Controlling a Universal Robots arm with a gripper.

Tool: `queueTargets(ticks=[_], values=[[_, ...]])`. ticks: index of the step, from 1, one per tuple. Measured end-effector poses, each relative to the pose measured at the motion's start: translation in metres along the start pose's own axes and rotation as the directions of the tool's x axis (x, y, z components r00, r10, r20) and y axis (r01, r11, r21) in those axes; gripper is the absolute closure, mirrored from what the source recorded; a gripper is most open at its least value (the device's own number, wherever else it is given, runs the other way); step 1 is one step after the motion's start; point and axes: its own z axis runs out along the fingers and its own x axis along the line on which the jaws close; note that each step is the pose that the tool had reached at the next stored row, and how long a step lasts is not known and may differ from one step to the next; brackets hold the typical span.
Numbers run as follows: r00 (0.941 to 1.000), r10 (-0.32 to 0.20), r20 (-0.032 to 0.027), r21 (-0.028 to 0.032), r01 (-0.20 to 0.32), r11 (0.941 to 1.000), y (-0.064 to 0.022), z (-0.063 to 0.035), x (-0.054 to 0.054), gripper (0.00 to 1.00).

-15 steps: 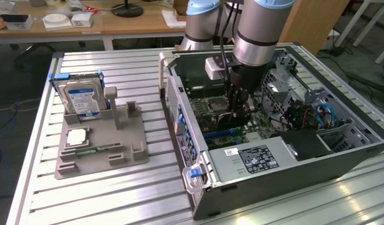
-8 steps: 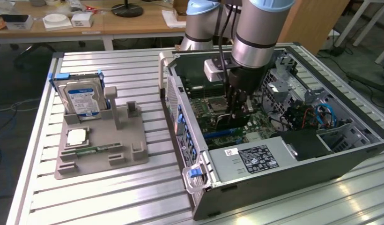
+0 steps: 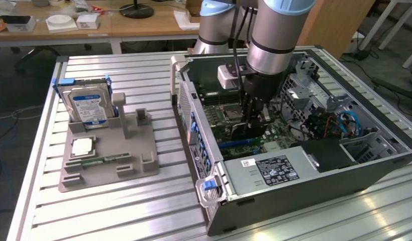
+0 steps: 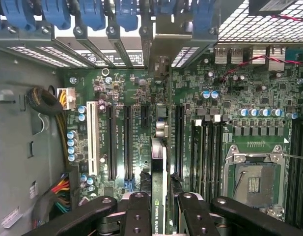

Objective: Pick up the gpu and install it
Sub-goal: 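Insert the gpu into the slot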

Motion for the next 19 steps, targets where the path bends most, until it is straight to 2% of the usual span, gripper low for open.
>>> queueTargets(ticks=[19], values=[[1.0, 0.0, -0.0001, -0.0015, 0.0, 1.0, 0.0036, 0.0072, 0.0001, 0.75]])
